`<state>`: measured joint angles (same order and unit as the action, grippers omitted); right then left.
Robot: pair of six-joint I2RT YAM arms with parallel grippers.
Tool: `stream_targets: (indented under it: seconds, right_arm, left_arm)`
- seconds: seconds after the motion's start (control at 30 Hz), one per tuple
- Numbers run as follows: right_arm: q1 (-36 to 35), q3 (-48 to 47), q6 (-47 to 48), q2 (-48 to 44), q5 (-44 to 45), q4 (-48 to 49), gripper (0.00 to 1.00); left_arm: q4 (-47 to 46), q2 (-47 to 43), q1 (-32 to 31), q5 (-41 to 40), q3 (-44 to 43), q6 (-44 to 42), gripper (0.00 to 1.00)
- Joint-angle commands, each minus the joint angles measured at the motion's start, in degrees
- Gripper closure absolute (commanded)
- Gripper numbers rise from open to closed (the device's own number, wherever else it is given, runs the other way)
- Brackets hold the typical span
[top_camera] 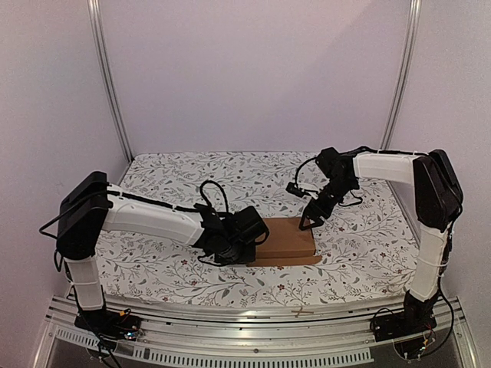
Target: Fold the paper box
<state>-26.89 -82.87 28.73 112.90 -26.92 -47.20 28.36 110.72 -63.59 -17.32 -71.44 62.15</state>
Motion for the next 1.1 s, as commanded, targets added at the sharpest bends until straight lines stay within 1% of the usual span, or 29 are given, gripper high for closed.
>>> stream_targets:
  seconds: [0.0,0.1,0.33,0.5,0.67,0.83,0.97,1.07]
  right_arm:
    - [-0.2,-1.2,-0.5,1.0,-0.9,-1.0,0.31]
    - [-0.2,-1.3,-0.6,1.1,-1.0,-0.9,0.31]
    - [-0.2,-1.3,-0.9,1.2,-1.1,-1.0,0.31]
    - [-0.3,-1.3,-1.1,1.2,-1.5,-1.1,0.31]
    - [-0.3,-2.5,-2.0,1.1,-3.6,-3.5,0.31]
    - [-0.1,-6.6,-1.2,-0.2,-4.3,-8.9,0.30]
    - [0.2,-7.4,0.0,-2.4,-2.3,-9.0,0.28]
    - [0.1,-7.5,0.0,-0.9,-2.8,-8.9,0.27]
  left_arm:
    - [1.4,1.6,0.1,0.9,-1.6,0.2,0.84]
    - [0.8,2.3,0.1,1.8,-1.8,0.2,0.85]
    - [0.0,3.5,0.1,3.0,-2.3,0.1,0.91]
    - [0.6,3.7,0.1,2.3,-2.6,-0.1,0.99]
    - [3.9,4.1,0.1,0.4,-4.5,-1.9,1.00]
    - [11.0,3.7,0.2,-2.4,-6.9,-5.9,1.00]
    - [14.3,1.6,0.6,-3.0,-6.3,-11.1,1.00]
    - [16.2,0.4,0.8,-3.8,-5.7,-15.0,1.00]
